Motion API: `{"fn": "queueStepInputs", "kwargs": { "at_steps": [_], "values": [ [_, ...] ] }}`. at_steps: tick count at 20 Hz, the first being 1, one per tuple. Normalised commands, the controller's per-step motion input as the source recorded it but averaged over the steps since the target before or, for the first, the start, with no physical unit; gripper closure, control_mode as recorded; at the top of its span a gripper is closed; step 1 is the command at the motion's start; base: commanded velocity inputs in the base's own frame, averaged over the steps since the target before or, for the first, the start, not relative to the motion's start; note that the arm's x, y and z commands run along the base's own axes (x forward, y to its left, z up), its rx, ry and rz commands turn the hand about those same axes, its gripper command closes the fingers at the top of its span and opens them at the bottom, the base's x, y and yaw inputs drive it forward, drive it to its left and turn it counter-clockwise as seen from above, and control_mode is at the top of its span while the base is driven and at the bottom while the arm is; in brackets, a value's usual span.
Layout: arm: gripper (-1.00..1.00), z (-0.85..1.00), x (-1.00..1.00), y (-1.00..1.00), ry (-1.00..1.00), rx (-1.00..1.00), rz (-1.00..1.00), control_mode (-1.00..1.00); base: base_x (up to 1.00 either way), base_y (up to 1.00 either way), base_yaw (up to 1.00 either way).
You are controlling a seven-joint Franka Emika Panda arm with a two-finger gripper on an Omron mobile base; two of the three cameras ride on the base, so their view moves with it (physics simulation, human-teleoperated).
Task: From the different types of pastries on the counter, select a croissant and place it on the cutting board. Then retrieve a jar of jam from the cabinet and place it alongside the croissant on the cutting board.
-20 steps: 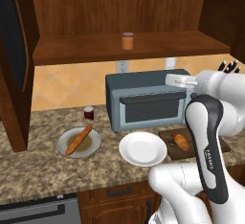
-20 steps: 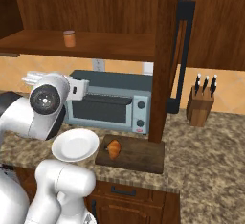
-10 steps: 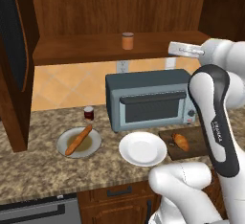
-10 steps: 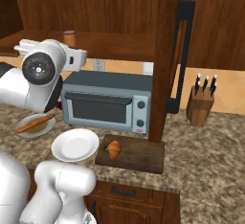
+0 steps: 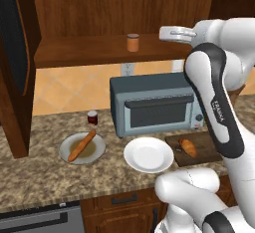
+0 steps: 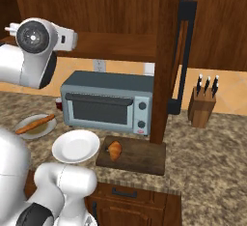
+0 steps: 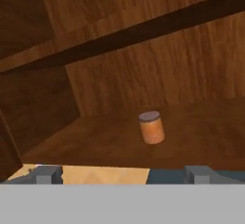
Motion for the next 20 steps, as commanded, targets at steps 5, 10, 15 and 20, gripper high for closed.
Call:
{"fn": "queueStepInputs", "kwargs": {
  "at_steps": [5,10,15,20],
  "values": [
    [-1.00,-0.14,0.51,0.21,0.03,0.00,0.01,-1.00,0.00,0.00,0.00],
    [-1.00,-0.07,0.94,-0.01,0.34,0.00,0.03,-1.00,0.00,0.00,0.00],
    [-1.00,-0.06,0.13,0.00,0.00,0.02,0.00,-1.00,0.00,0.00,0.00],
    [-1.00,-0.24,0.29,0.00,0.00,0.01,0.00,-1.00,0.00,0.00,0.00]
  ]
}}
